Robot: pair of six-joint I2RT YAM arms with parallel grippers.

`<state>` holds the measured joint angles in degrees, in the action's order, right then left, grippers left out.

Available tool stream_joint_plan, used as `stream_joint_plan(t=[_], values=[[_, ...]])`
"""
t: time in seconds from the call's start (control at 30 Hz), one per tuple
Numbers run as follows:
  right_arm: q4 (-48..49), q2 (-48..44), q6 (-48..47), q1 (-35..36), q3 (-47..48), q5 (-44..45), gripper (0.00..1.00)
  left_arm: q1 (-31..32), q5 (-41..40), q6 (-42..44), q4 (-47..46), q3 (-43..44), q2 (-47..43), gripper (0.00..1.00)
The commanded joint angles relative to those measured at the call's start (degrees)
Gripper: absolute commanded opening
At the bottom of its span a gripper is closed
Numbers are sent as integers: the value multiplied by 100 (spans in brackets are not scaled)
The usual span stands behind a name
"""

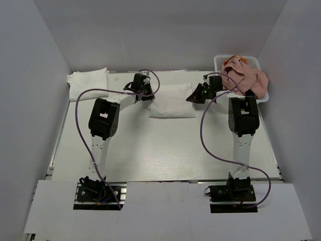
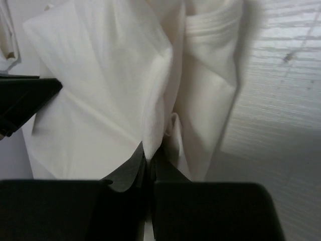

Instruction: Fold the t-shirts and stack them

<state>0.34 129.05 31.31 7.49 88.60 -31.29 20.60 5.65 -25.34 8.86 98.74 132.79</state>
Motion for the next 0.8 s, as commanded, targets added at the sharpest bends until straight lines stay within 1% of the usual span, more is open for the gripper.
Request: stream_joint_plan(t=[0.0,0.03,0.1,0.13,0.17,0.2,0.23,0.27,0.37,0.4,0.43,0.5,0.53,0.57,0.6,0.67,0.7,0.73,0.77], values=[[-576,94,-221,-107,17,1077,0,-144,85,144,142,-162,-157,13],[-701,94,-248,-90,104,1420,9,-144,85,196,90,-214,-157,13],[-947,76,-494,-46,184,1721,20,-144,164,249,37,-267,-157,13],[-991,59,-503,-37,193,1844,33,-144,295,249,-24,-267,-157,13],[-1009,24,-547,-28,193,1898,44,-144,349,319,-86,-267,-157,13],[-1044,-38,-582,-2,202,1977,63,-144,349,319,-86,-267,-157,12],[-1079,-64,-695,25,237,2004,90,-144,427,319,-86,-267,-157,8],[-1141,-126,-714,25,289,1995,90,-144,428,372,-86,-267,-157,0],[-1177,-494,-898,69,360,1803,90,-144,376,451,-34,-188,-157,0],[-1159,-591,-933,60,343,1654,90,-144,228,521,-34,-188,-296,0],[-1115,-923,-995,77,299,1617,90,-144,165,522,-34,-188,-376,0],[-1027,-1145,-978,95,193,1573,90,-144,-132,731,-86,-267,-552,0],[-1001,-1529,-995,78,63,1591,90,-144,-221,837,-86,-346,-753,0],[-870,-1654,-995,78,-104,1591,90,-144,-361,942,-86,-425,-850,0],[-791,-1908,-978,69,-315,1652,90,-144,-641,1205,-139,-478,-956,0],[-632,-2357,-960,60,-518,1713,90,-144,-924,1522,-139,-565,-1289,0],[-588,-2463,-1012,104,-815,1923,90,-144,-1108,1941,-139,-653,-1395,0],[-588,-2560,-1065,139,-887,2186,90,-144,-1206,2172,-139,-732,-1492,0],[-570,-2822,-1100,156,-975,2267,90,-144,-1285,2409,-139,-812,-1589,0]])
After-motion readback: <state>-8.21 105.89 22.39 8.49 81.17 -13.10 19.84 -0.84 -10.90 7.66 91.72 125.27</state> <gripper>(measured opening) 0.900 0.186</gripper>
